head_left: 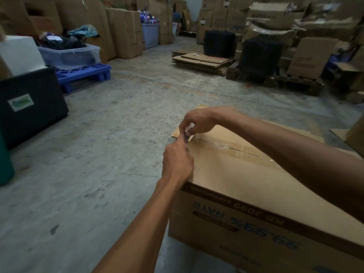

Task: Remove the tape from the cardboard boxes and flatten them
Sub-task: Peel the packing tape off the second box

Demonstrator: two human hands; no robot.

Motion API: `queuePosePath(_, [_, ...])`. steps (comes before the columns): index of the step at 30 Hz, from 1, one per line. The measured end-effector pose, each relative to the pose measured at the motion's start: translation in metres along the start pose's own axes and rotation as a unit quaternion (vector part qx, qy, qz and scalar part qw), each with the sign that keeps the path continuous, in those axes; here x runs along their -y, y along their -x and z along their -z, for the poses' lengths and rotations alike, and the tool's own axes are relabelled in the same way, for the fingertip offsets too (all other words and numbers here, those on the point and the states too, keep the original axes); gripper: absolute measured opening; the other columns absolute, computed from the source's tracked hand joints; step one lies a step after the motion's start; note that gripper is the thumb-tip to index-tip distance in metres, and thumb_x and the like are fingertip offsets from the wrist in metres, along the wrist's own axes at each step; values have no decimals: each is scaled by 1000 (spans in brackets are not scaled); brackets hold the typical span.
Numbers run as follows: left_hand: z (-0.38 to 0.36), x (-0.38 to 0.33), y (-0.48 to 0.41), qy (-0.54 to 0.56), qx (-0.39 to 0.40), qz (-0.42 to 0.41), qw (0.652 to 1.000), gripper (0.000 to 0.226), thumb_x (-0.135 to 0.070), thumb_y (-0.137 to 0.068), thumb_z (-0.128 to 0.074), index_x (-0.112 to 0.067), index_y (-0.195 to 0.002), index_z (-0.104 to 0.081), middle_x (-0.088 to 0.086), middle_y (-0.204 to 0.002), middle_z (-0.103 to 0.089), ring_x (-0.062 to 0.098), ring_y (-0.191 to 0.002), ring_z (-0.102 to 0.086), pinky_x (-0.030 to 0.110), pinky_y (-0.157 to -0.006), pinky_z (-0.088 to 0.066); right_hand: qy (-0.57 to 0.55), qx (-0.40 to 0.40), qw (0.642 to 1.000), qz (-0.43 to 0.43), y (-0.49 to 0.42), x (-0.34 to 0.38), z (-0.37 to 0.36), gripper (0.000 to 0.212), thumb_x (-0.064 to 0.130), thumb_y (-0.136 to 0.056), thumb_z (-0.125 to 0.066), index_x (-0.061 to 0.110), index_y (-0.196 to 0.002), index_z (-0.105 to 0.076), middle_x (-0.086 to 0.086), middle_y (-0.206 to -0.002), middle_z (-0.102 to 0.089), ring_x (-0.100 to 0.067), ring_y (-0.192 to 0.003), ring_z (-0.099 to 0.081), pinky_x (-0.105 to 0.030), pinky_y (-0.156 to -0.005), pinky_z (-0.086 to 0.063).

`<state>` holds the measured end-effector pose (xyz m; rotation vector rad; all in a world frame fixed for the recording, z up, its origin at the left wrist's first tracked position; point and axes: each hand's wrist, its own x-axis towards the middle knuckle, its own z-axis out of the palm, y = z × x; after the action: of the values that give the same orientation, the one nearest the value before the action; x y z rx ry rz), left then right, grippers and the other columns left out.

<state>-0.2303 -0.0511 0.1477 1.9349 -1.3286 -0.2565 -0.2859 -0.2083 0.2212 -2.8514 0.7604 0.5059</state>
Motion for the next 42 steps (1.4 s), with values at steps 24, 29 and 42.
queuePosePath(24, [2, -10, 9, 10, -26, 36, 999, 29, -7, -98, -50, -13, -126, -54, 11, -101, -64, 26, -90, -65, 36, -75, -56, -9, 48, 999, 20, 8, 14, 4, 21, 15, -94, -60, 35, -90, -66, -7, -104, -71, -25, -102, -62, -39, -88, -48])
queuePosePath(29, [1, -11, 8, 14, -32, 48, 998, 29, -7, -97, -52, -12, -126, -55, 11, -103, -65, 26, -94, -65, 33, -74, -51, 1, 87, 996, 7, 2, 14, 10, 21, 16, -94, -59, 34, -95, -70, -2, -103, -70, -22, -95, -61, -39, -86, -48])
queuePosePath(42, [1, -10, 7, 0, -25, 45, 999, 26, -9, -97, -53, -13, -123, -55, 11, -101, -64, 28, -91, -66, 42, -78, -58, 126, 19, 991, 32, -6, 7, 2, 22, 26, -97, -55, 47, -94, -62, 16, -88, -56, -18, -99, -39, -46, -99, -41])
